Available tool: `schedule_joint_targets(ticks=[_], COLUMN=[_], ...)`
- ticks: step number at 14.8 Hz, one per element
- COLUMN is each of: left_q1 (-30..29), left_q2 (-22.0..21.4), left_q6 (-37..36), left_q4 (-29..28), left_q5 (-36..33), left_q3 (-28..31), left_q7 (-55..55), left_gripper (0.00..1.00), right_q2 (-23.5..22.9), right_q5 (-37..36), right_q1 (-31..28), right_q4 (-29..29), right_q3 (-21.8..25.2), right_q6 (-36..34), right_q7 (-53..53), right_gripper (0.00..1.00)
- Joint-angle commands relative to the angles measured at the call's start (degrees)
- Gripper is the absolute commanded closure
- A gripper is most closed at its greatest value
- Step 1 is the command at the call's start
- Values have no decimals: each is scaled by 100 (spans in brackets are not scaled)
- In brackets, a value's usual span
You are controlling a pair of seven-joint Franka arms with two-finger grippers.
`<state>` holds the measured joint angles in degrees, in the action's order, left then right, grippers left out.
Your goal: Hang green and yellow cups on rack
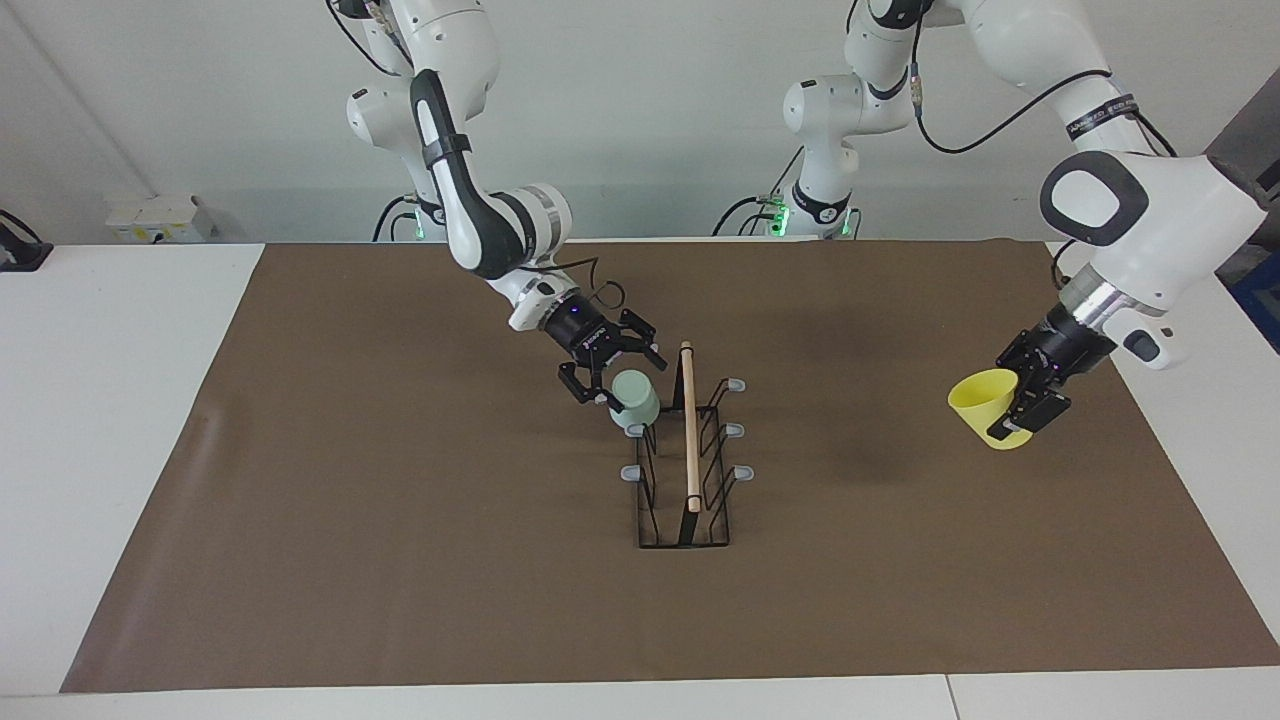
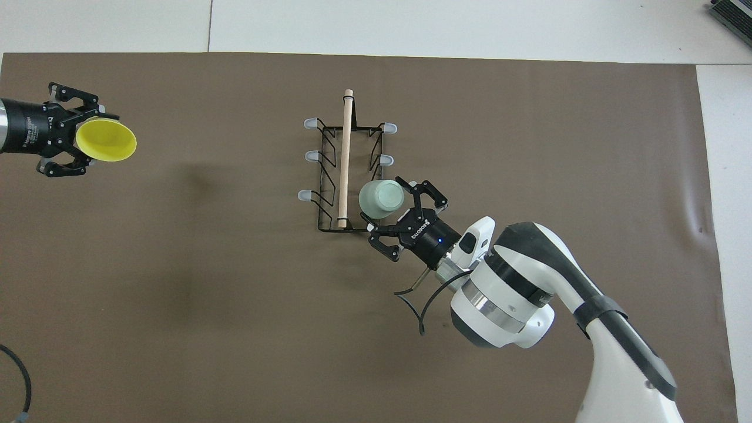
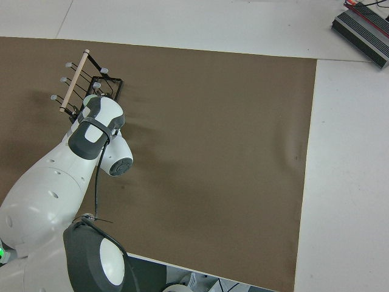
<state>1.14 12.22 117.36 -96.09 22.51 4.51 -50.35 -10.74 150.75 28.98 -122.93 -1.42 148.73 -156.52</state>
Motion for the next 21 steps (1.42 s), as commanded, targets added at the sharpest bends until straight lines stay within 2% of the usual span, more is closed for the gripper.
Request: schedule_joint_targets(ticks=[1, 3, 5, 6, 8, 12, 14, 17, 19, 21], left_q1=[272, 517, 947, 1106, 1370, 1818, 2064, 2390, 2557, 2758], left_q2=[-281, -378, -466, -475, -527, -554, -598, -703, -774, -818], left_q6=[-90, -134, -30, 15, 33, 68, 225, 927, 1366, 1465], left_q4=[-103, -77, -112, -86, -112, -156, -278, -655, -920, -1069], left_q5=[-255, -395, -1235, -1666, -2003, -2969, -3365, -4287, -4789, -5184], left_q3=[68, 68, 68, 68, 67, 59, 59, 59, 59, 59], left_q7=[-142, -124, -106, -132, -159, -825, -1185, -2265, -2880, -3645], left_gripper=[100, 100, 100, 100, 100, 100, 100, 100, 100, 100], right_q2=[545, 748, 880, 915, 924, 854, 845, 819, 810, 819], right_q5=[1088, 957, 484, 20, -920, -2433, -3215, -4515, -5569, -6711], right_q1=[-41, -181, -313, -445, -656, -1288, -1640, -1948, -2351, -2747], right_q4=[-12, -12, 14, 23, 23, 23, 23, 23, 32, 32], right_q3=[-8, 10, 10, 19, 10, 19, 19, 27, 45, 63], right_q6=[787, 1035, 1359, 1535, 1659, 1572, 1345, 976, 380, -279], right_q7=[-863, -836, -810, -766, -609, -423, -205, 646, 1217, 1946], right_gripper=[0, 0, 0, 0, 0, 0, 0, 0, 0, 0])
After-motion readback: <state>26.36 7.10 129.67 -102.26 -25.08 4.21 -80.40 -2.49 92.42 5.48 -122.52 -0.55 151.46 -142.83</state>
